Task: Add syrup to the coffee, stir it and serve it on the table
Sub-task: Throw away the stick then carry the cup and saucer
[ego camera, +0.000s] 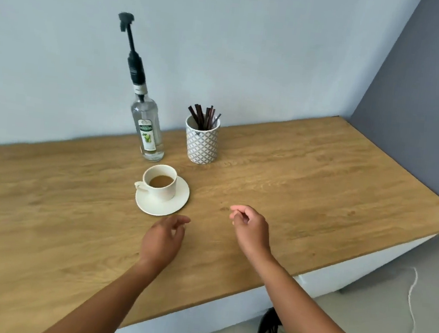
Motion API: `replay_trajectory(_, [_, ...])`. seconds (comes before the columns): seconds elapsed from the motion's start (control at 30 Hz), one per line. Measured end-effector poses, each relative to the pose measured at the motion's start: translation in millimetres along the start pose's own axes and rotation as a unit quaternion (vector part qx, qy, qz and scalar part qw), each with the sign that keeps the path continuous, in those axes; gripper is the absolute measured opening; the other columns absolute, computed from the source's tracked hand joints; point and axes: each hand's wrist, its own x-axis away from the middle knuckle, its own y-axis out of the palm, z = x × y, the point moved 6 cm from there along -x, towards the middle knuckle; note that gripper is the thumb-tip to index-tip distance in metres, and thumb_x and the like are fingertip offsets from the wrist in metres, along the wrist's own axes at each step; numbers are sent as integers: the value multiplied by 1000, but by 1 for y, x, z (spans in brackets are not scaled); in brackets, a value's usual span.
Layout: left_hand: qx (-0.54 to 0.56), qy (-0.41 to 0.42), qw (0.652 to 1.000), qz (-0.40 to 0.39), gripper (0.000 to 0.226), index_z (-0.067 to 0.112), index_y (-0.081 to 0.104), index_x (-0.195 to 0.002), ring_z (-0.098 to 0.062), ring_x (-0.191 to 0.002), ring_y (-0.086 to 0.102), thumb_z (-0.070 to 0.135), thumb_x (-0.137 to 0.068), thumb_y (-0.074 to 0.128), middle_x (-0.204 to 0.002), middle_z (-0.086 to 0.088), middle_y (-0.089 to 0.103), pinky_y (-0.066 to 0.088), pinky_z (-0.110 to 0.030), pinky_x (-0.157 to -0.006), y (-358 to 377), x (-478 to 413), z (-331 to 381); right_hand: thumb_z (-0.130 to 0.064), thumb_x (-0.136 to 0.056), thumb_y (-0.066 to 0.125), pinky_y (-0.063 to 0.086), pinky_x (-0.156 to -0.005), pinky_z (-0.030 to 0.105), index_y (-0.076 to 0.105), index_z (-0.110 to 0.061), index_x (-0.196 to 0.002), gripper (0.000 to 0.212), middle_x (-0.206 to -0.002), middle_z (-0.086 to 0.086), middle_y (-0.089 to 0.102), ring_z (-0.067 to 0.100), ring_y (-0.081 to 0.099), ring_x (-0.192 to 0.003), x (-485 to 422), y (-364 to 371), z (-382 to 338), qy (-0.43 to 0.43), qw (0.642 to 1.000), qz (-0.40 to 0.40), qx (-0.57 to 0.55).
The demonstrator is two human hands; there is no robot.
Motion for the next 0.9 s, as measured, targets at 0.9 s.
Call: replay_trajectory(0.9, [165,-189,964,90,21,33,76,-108,3,-96,68,29,-88,73,-93,21,75,46,-12,-75,-77,-89,-112,-15,-69,80,47,-99,30,37,-26,-147,89,-130,-2,62,7,59,-113,-118,175,-23,-30,942,-321,93])
